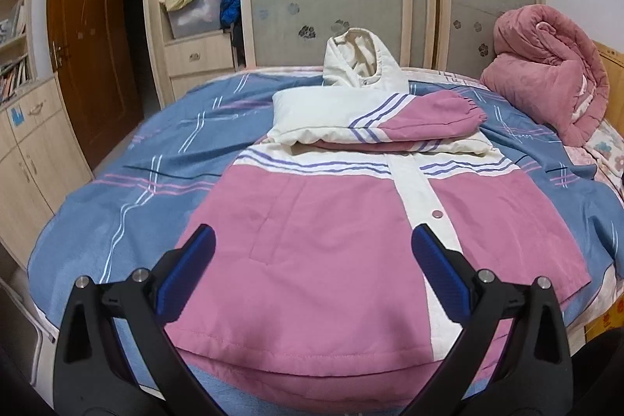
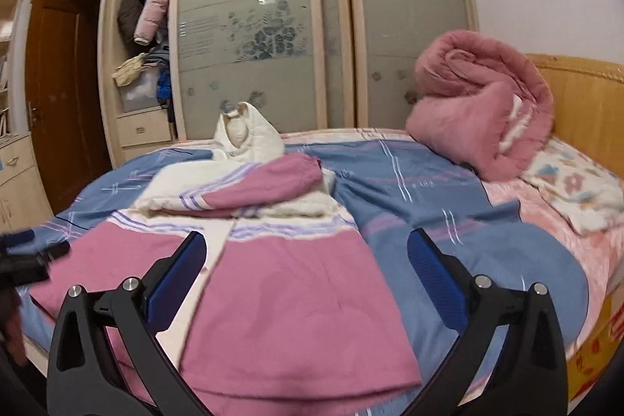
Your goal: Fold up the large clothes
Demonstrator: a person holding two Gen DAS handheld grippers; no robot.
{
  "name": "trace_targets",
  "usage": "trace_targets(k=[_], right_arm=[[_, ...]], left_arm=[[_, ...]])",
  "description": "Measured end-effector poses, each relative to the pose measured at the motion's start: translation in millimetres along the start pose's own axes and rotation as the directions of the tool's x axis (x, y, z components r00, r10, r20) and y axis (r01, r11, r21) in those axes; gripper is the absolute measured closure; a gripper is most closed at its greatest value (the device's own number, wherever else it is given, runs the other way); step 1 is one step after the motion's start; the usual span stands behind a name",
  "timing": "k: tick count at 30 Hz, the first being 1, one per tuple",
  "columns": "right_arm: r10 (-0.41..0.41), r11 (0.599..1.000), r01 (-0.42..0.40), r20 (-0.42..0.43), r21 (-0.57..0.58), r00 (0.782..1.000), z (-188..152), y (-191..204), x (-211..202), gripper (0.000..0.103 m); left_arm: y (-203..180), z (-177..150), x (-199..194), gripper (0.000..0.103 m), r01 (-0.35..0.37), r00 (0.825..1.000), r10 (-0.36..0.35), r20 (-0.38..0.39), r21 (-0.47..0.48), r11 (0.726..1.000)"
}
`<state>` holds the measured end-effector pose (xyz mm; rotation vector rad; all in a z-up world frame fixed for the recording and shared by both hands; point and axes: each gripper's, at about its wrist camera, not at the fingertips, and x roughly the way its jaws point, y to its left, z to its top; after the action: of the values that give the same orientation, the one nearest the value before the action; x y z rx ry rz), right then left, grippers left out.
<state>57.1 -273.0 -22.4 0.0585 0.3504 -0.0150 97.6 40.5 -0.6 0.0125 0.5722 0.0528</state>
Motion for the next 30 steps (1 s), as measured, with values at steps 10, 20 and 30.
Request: trace_targets(k=[10,20,30], right_arm=[[0.013,0.999,-0.015,-0.045,-0.035,0.999,-17,-7,-2,0.001],[0.034,0.999,-0.036,-0.048,-0.035,0.998,-17,-3,-2,0.001],[0.053,0.998,-0.054,-0.042,-0.039,0.998,-17,5,-2,0.001]], left_arm=[[-7,4,-9,0.002,-0.033,0.998,0.032,0.056,0.014,0.999],[-11,3,-9,0.002,-0.035,0.998,0.033,0.061,0.026,0.999],[-6,2,-11,0.002,-0.035,0.998,0.034,0.060,0.022,0.999]])
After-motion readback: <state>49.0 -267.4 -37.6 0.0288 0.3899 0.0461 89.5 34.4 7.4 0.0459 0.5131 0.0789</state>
